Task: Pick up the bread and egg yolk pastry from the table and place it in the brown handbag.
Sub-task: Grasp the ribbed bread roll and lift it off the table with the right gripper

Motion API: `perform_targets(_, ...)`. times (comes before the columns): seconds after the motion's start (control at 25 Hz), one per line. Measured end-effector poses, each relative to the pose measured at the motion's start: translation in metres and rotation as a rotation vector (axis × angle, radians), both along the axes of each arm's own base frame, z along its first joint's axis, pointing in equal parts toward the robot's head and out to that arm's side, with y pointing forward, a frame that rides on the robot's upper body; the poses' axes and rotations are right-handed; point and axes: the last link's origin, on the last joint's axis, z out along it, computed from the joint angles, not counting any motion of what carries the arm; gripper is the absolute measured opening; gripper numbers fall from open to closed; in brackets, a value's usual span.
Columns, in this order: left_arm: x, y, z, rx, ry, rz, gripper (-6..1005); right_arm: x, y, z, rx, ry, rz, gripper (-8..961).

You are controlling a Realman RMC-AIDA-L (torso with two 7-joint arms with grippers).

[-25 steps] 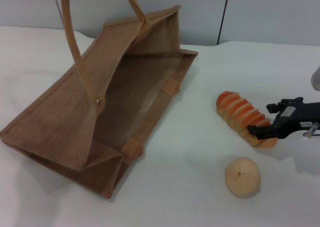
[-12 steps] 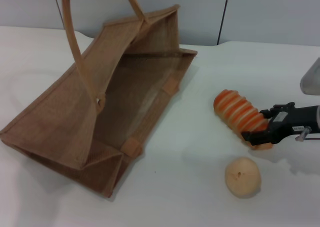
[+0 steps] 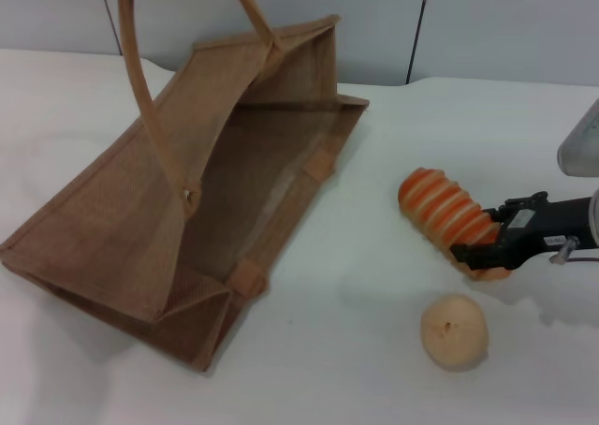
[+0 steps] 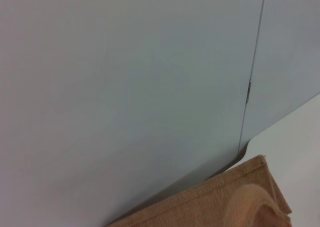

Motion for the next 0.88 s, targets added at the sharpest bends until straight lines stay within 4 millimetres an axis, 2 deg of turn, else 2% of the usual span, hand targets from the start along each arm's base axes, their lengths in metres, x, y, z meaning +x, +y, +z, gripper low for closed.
perform_targets(0.08, 0.0, 0.0, 0.0, 0.002, -0.002, -0.001, 120, 0.0, 0.0, -0.001, -0.005, -0.005, 0.002, 855)
perform_targets(0.16, 0.0, 0.001, 0.001, 0.005, -0.005, 0.0, 120, 0.0, 0.001, -0.001, -0.005, -0.008, 0.002, 741)
perform_targets(0.72, -0.001, 0.001, 0.002, 0.013, -0.008, 0.001, 120, -0.01, 0.008, 0.005, 0.019, 0.003, 0.007, 620)
perform_targets(0.88, 0.0, 0.001, 0.001, 0.012, -0.007, -0.003, 120, -0.026, 0.009, 0.017, 0.03, 0.02, 0.044, 591)
